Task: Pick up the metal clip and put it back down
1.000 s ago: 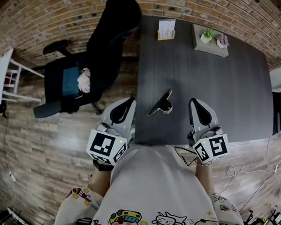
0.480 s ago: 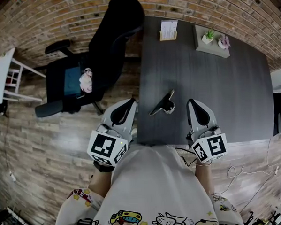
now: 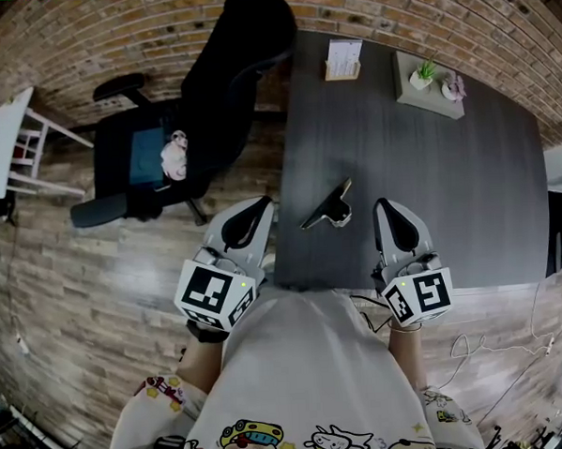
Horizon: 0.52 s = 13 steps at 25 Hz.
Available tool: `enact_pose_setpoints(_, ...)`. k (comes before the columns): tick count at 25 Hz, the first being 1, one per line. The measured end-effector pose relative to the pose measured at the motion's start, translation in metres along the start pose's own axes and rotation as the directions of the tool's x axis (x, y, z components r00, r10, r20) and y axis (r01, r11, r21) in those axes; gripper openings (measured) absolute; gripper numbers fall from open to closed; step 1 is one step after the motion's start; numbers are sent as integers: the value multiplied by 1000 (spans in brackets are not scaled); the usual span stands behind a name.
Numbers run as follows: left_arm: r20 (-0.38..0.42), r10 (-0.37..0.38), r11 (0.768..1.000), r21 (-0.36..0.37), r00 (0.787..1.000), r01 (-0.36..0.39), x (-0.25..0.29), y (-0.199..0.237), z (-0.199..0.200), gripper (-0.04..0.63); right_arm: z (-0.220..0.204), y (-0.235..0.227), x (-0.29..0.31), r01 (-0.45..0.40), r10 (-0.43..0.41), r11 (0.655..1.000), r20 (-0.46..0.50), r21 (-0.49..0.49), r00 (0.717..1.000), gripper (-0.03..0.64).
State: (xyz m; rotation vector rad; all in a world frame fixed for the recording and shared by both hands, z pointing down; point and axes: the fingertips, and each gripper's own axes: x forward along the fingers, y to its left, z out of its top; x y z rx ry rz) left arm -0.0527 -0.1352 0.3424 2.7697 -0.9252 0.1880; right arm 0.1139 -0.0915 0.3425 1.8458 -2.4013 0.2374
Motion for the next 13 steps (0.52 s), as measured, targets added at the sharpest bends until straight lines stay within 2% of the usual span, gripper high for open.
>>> enact_pose_setpoints(13,-6,8,1000,-1,1000,-8,4,4,-3,0,-6,-4,3,0,0,1000,-8,10,1000,2)
